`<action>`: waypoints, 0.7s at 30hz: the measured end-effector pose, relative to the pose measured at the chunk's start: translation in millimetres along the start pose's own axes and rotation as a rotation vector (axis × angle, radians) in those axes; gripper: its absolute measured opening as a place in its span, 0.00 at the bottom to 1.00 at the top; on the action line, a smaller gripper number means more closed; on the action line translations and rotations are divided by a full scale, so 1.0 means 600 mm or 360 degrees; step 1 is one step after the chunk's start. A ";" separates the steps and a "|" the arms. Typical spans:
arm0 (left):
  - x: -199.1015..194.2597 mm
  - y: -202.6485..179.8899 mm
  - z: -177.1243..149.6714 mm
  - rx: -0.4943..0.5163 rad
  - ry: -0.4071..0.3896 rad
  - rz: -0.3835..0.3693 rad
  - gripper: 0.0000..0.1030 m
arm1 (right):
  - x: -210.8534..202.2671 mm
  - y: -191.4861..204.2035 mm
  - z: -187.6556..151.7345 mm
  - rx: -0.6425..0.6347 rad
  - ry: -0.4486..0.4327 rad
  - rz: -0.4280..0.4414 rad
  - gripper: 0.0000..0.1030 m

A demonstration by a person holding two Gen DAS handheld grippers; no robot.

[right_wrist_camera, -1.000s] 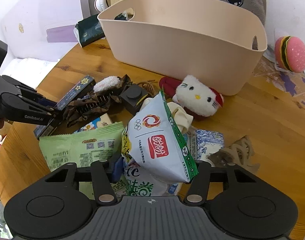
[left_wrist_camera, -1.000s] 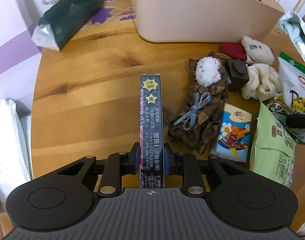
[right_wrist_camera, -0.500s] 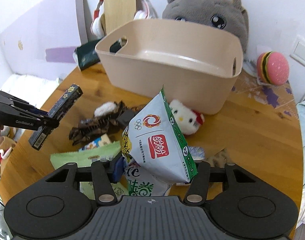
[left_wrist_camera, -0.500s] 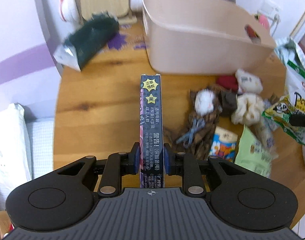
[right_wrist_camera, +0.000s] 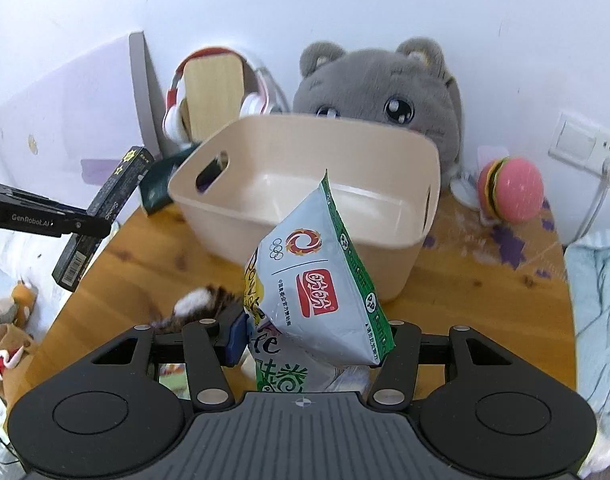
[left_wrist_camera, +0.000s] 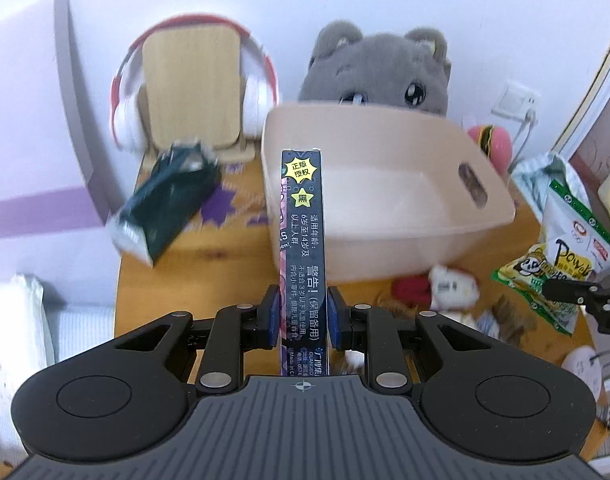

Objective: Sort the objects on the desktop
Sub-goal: 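Carry both items over the beige basket and open both tools to drop them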

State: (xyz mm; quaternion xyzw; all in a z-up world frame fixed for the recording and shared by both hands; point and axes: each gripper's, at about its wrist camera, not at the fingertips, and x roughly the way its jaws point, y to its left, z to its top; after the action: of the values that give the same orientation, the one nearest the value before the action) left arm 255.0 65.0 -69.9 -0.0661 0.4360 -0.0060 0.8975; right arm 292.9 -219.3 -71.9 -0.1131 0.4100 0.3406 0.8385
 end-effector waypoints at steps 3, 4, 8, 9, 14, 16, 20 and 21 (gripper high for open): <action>0.009 -0.013 0.033 0.0011 -0.0033 -0.0006 0.23 | 0.002 -0.008 0.025 -0.0005 -0.0025 -0.0015 0.49; 0.015 -0.015 0.042 0.0010 -0.0034 -0.0001 0.23 | 0.002 -0.008 0.031 -0.0010 -0.0038 -0.0018 0.49; 0.037 -0.027 0.080 -0.0035 -0.0044 0.0007 0.23 | 0.009 -0.025 0.065 -0.0012 -0.0106 -0.0033 0.49; 0.041 -0.030 0.088 -0.0034 -0.0054 0.0009 0.23 | 0.012 -0.031 0.073 -0.0004 -0.0121 -0.0034 0.49; 0.067 -0.048 0.133 -0.0026 -0.0110 0.0052 0.23 | 0.039 -0.058 0.105 0.0012 -0.0159 -0.0035 0.49; 0.082 -0.058 0.152 -0.0017 -0.0116 0.0060 0.23 | 0.055 -0.067 0.117 0.0021 -0.0156 -0.0028 0.49; 0.119 -0.076 0.180 -0.0011 -0.0098 0.0084 0.23 | 0.095 -0.078 0.143 0.0012 -0.0130 -0.0031 0.49; 0.127 -0.079 0.185 -0.0015 -0.0092 0.0086 0.23 | 0.107 -0.080 0.148 0.0011 -0.0119 -0.0030 0.49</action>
State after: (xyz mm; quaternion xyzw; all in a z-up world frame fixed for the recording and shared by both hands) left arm 391.2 25.6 -56.0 -0.0585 0.4117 0.0222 0.9092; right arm 406.7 -182.6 -68.2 -0.1012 0.3784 0.3353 0.8568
